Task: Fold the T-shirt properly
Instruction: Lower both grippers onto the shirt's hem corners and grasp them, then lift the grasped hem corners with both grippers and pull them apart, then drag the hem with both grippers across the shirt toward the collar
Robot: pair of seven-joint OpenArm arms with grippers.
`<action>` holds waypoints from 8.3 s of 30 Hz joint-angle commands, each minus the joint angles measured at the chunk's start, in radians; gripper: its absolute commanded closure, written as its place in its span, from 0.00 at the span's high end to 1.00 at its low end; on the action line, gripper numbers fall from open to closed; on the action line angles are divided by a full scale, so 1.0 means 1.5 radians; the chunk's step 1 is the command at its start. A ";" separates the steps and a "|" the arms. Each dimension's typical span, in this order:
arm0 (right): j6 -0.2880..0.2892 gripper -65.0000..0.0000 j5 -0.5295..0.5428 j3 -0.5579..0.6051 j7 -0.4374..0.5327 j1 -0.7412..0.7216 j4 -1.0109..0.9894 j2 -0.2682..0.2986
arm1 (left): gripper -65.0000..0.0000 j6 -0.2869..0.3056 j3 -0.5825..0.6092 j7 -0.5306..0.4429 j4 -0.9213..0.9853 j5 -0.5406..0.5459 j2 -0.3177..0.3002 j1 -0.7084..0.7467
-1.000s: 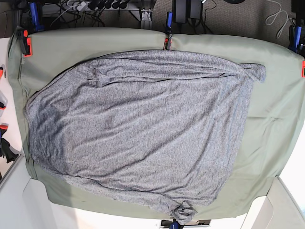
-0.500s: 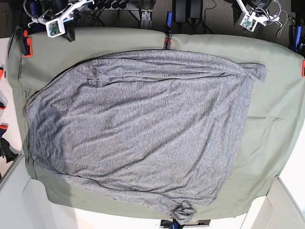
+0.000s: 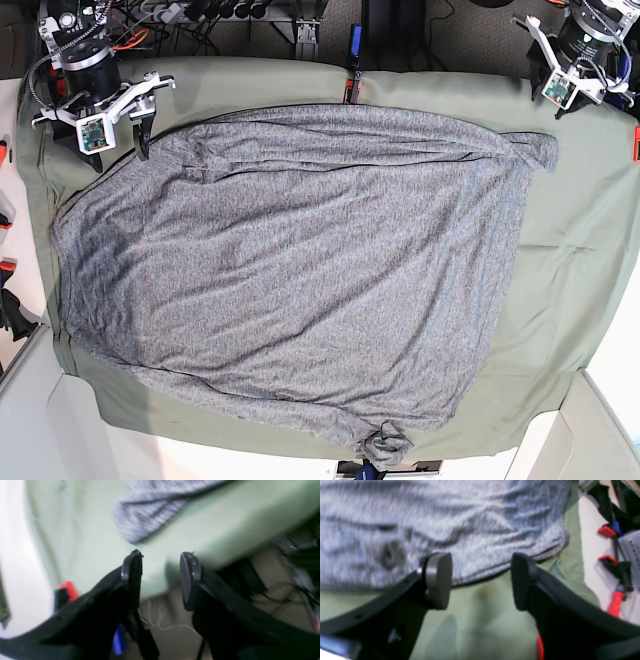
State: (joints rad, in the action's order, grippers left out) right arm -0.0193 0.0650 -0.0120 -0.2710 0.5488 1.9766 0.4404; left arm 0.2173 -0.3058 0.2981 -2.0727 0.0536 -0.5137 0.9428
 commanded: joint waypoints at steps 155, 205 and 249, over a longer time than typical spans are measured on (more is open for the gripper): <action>-0.018 0.00 -0.117 -0.129 -0.131 -0.231 -0.152 -0.222 | 0.00 0.020 -0.051 0.048 0.086 0.218 0.085 -0.217; 0.045 0.35 -0.025 -0.159 -0.129 -0.341 -0.253 -0.193 | 0.44 0.297 -0.115 0.238 0.339 0.512 0.087 -0.362; 0.014 0.00 -0.055 -0.176 -0.088 -0.328 -0.229 -0.192 | 0.00 0.321 -0.196 0.221 0.192 0.585 0.123 -0.315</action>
State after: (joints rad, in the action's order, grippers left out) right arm 0.0051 -0.0151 -0.2699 -0.4286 0.0715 1.6161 0.1413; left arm 0.6857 -0.5945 0.6510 -1.7699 0.9115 -0.3122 0.4713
